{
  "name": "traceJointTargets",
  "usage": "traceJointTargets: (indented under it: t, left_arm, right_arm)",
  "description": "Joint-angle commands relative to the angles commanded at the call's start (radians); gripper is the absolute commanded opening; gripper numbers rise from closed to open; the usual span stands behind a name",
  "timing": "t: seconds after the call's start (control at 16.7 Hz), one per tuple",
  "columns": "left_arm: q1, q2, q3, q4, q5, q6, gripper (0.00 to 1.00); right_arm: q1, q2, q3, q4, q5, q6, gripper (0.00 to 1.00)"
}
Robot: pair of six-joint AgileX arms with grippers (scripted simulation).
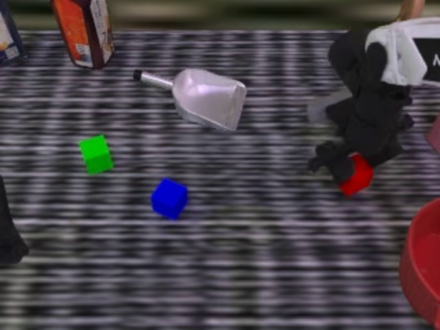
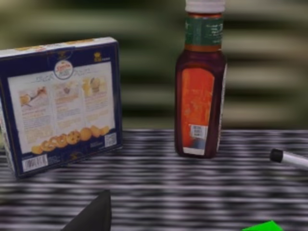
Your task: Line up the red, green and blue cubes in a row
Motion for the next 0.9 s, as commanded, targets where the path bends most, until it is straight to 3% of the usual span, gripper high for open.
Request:
traceJointTargets:
  t: [0.3,0.66,0.9]
  left_arm:
    - [0.000,0.000,0.000,0.000,0.000,0.000,1.00]
    - [0.000,0.000,0.000,0.000,0.000,0.000,1.00]
    - [0.000,0.000,0.000,0.000,0.000,0.000,1.00]
  right_arm:
    - [0.004,-0.063,0.105,-0.180,0.000,0.000,0.00]
    - [0.001,-0.069,0.116,-0.193,0.000,0.004,0.00]
    - [0.078,-0.035,0.178,-0.224,0.004,0.109,0.00]
